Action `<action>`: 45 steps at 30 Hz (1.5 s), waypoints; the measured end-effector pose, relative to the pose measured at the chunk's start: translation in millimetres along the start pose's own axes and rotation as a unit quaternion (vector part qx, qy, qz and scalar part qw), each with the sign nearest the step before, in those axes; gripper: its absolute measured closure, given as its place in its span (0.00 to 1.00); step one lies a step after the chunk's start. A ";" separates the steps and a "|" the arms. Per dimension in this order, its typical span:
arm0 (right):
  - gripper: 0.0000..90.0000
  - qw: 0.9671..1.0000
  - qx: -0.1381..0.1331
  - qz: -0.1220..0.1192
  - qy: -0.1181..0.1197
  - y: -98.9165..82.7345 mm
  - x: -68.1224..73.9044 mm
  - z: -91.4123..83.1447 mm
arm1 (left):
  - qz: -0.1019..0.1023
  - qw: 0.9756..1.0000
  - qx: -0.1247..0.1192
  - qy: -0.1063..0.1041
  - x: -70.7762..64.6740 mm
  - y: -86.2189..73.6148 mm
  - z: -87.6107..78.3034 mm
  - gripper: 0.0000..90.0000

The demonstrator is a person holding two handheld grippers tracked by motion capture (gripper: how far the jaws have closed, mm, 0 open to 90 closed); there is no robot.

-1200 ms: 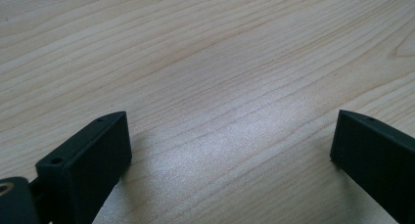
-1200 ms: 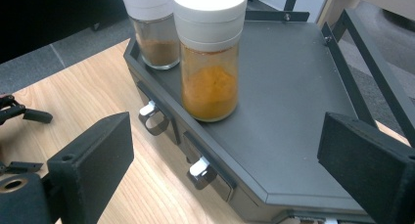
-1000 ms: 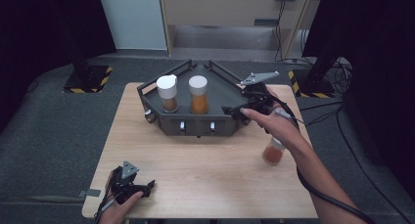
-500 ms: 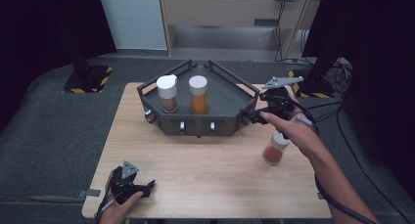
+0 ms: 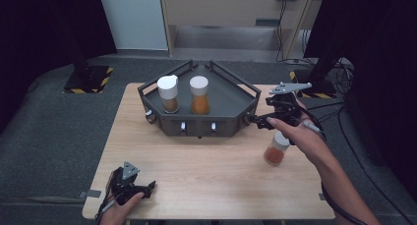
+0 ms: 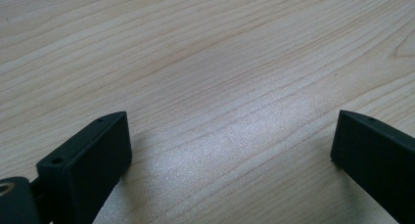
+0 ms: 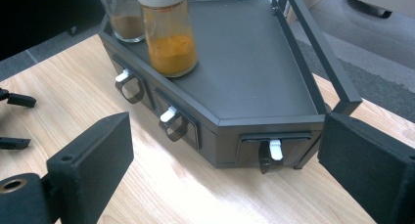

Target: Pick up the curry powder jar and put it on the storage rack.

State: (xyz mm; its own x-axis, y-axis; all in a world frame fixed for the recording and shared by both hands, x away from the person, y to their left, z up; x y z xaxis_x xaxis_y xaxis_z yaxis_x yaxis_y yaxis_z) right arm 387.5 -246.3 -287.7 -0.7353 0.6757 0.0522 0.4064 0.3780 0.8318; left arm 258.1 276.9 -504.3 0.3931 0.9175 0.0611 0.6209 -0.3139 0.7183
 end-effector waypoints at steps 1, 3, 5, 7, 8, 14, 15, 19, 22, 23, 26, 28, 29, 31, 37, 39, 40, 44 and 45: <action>0.07 1.000 0.000 0.001 -0.001 -1.1 -0.2 -1.0 | 0.000 1.000 0.000 0.000 0.0 0.0 0.0 0.00; 0.07 1.000 0.000 0.002 -0.002 -4.5 -0.9 -2.2 | 0.000 1.000 0.000 0.000 0.0 0.0 0.0 0.00; 0.07 1.000 -0.001 0.001 -0.002 -7.0 -1.3 -3.2 | 0.000 1.000 0.000 0.000 0.0 0.0 0.0 0.00; 0.07 1.000 0.000 0.001 -0.003 -9.2 -1.6 -4.8 | 0.000 1.000 0.000 0.000 -0.1 0.0 0.0 0.00; 0.07 1.000 0.001 0.001 -0.004 -10.3 -2.0 -5.7 | 0.000 1.000 0.000 0.000 -0.1 0.0 0.0 0.00; 0.06 1.000 0.001 0.004 -0.009 -15.1 -4.1 -9.4 | 0.000 1.000 0.000 0.000 -0.1 0.0 0.0 0.00; 0.06 1.000 0.001 0.007 -0.010 -15.8 -4.5 -10.0 | 0.000 1.000 0.000 0.001 -0.1 0.0 0.0 0.00; 0.04 1.000 0.001 0.009 -0.014 -17.9 -6.8 -12.5 | 0.000 1.000 0.000 0.001 -0.1 0.0 0.0 0.00; 0.03 1.000 -0.001 0.013 -0.021 -20.4 -8.3 -14.7 | 0.000 1.000 0.000 0.001 -0.1 0.0 0.0 0.00; 0.03 1.000 -0.001 0.016 -0.021 -21.3 -8.9 -15.4 | 0.000 1.000 0.000 0.001 -0.1 0.0 0.0 0.00; 0.03 1.000 -0.001 0.019 -0.022 -24.3 -9.9 -17.2 | 0.000 1.000 0.000 0.001 -0.1 0.0 0.0 0.00; 0.03 1.000 -0.003 0.016 -0.025 -26.4 -10.5 -19.4 | 0.000 1.000 0.000 0.001 -0.1 0.0 0.0 0.00; 0.03 0.999 -0.003 0.019 -0.026 -27.5 -10.7 -21.1 | 0.000 1.000 0.000 0.001 -0.1 0.0 0.0 0.00; 0.03 0.999 -0.005 0.020 -0.029 -29.4 -11.2 -23.7 | 0.000 1.000 0.000 0.001 -0.1 0.0 0.0 0.00; 0.03 0.999 -0.009 0.025 -0.038 -36.8 -12.4 -31.8 | 0.000 1.000 0.000 0.001 -0.1 0.0 0.0 0.00; 0.03 0.999 -0.010 0.026 -0.039 -39.8 -13.1 -34.2 | 0.000 1.000 0.000 0.001 -0.1 0.0 0.0 0.00; 0.03 0.999 -0.010 0.027 -0.040 -41.3 -13.4 -35.2 | 0.000 1.000 0.000 0.001 -0.2 0.0 0.0 0.00; 0.03 0.999 -0.011 0.031 -0.044 -49.0 -15.2 -37.6 | 0.000 1.000 0.000 0.001 -0.2 0.0 0.0 0.00; 0.03 0.998 -0.012 0.031 -0.045 -51.0 -15.4 -38.1 | 0.000 1.000 0.000 0.001 -0.2 0.0 0.0 0.00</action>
State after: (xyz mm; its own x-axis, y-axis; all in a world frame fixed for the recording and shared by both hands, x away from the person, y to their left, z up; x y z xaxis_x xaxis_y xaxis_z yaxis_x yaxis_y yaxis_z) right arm 357.4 -300.1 -309.9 -0.6573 0.7516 0.0556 0.4365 0.3196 0.8411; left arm 258.0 276.8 -504.3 0.3923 0.9177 0.0623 0.6208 -0.3141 0.7182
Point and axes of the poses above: each handheld gripper's, and its own axes: z roughly forward along the jaws, y roughly out of its top, x roughly to its left, the point moved 8 cm from there along z, roughly forward along the jaws, and after that the axes turned 4 degrees about y, right-handed, at the moved point
